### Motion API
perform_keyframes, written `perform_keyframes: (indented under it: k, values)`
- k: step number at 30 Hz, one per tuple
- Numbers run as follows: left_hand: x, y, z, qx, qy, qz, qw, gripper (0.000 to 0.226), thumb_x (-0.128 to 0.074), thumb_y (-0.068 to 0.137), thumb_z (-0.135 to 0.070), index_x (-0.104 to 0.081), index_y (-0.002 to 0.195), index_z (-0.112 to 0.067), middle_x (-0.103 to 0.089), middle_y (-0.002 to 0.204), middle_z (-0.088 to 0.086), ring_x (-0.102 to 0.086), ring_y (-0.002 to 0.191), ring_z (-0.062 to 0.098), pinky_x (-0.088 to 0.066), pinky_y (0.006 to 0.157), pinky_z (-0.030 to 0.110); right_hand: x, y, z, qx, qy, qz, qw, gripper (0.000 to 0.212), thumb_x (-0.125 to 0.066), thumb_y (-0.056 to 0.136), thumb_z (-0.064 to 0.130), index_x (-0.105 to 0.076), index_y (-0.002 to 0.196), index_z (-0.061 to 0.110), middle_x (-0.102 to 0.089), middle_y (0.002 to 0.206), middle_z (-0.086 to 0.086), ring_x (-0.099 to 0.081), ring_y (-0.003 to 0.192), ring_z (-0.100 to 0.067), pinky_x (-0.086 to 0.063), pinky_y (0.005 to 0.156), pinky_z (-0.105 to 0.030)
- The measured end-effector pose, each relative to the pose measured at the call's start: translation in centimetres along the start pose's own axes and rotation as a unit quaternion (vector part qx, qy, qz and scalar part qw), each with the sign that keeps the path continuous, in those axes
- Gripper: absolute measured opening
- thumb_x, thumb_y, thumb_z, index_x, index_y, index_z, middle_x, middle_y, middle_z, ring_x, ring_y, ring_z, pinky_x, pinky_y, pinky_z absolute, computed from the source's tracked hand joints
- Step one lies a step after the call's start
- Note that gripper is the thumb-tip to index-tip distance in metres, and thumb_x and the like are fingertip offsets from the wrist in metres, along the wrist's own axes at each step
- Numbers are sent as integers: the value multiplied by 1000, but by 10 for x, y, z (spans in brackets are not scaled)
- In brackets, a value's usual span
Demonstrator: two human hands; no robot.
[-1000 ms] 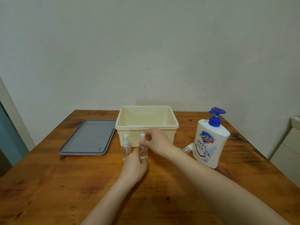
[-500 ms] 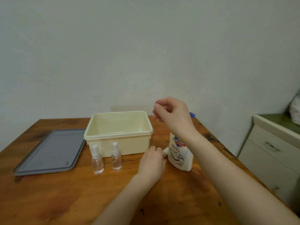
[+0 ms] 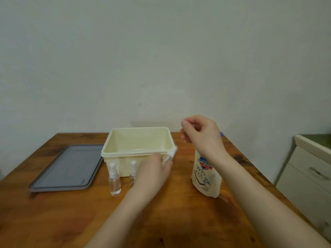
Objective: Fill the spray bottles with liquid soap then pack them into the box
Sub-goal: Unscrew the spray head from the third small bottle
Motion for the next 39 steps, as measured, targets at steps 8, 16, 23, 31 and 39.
perform_keyframes:
  k: [8, 16, 23, 31, 39]
  values:
    - [88, -23, 5, 24, -252, -142, 957, 27, -61, 85, -28, -40, 101, -23, -57, 92, -4, -59, 82, 8, -48, 71, 17, -49, 0, 45, -67, -3, 117, 991, 47, -59, 79, 57, -54, 65, 12, -54, 55, 0, -46, 45, -11, -39, 47, -23]
    - [102, -42, -13, -10, -523, 14, 852, 29, -49, 87, -33, -47, 100, -8, -48, 67, -2, -40, 46, 5, -40, 45, 16, -61, -6, 82, 31, 64, 165, 984, 35, -62, 84, 25, -45, 57, 12, -40, 39, 12, -36, 36, -1, -28, 41, -15]
    - [108, -41, -14, -40, -451, -34, 891, 19, -48, 87, -34, -49, 94, -16, -50, 57, -10, -44, 46, 3, -42, 51, 27, -44, -4, 93, 40, 39, 241, 969, 30, -66, 81, 35, -60, 95, 9, -62, 69, 7, -58, 59, -3, -49, 56, -18]
    - [108, -41, -14, -46, -436, -42, 898, 15, -48, 90, -28, -49, 96, -15, -49, 64, -3, -45, 46, 3, -44, 50, 25, -37, -9, 92, 24, 69, 239, 968, 45, -66, 82, 29, -50, 124, 29, -61, 81, 7, -63, 72, -1, -52, 64, -12]
    - [104, -39, -18, -23, -442, -56, 895, 12, -49, 91, -28, -49, 97, -18, -51, 68, -2, -47, 47, 2, -44, 49, 25, -41, -11, 92, -6, 136, 184, 974, 45, -69, 81, 23, -51, 122, 20, -64, 78, 5, -66, 74, -2, -56, 72, -20]
Point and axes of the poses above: each hand's wrist, its own y-axis towards the middle knuckle, its own x-axis out of the back of the hand, z = x × y, the point moved 3 cm from there along y, towards the middle knuckle
